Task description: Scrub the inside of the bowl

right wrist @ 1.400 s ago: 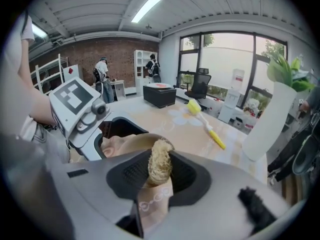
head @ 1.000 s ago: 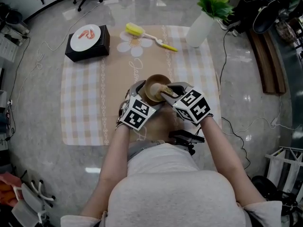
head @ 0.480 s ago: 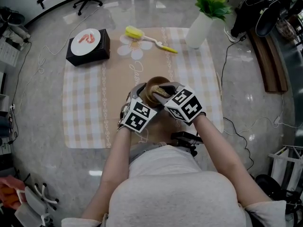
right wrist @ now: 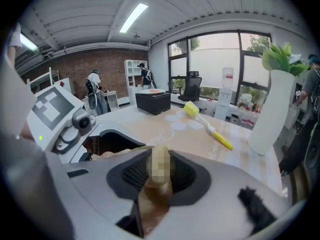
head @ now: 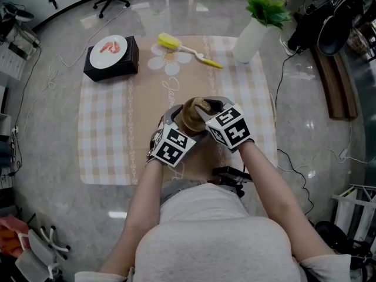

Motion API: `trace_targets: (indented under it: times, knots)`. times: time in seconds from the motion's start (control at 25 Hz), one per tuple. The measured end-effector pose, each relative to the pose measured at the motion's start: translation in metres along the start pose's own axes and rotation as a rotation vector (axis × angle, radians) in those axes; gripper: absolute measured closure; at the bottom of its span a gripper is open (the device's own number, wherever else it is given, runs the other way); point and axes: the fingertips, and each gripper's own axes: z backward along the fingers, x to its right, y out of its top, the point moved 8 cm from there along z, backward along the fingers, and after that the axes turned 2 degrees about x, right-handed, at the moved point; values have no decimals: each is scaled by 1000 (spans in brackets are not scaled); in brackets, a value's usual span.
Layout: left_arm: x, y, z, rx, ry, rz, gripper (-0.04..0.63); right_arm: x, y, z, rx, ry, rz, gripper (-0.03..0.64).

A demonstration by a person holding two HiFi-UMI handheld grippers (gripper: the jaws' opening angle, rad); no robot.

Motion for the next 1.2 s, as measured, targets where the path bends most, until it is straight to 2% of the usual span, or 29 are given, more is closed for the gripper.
trace_targets:
  times: [0.28, 0.52, 0.8, 1.2]
  knots:
    - [0, 0, 0, 1, -1, 1, 92, 9, -3, 6, -23, -46, 25, 518]
    - [1, -1, 1, 5, -1, 1, 92, 4, -6, 15, -75, -43, 59, 518]
    - [-1, -1, 0, 7, 0, 5, 92, -2, -8, 18, -84, -18, 32, 518]
    - [2, -1, 0, 14, 15, 8, 89, -9, -10, 17, -39, 15, -71, 518]
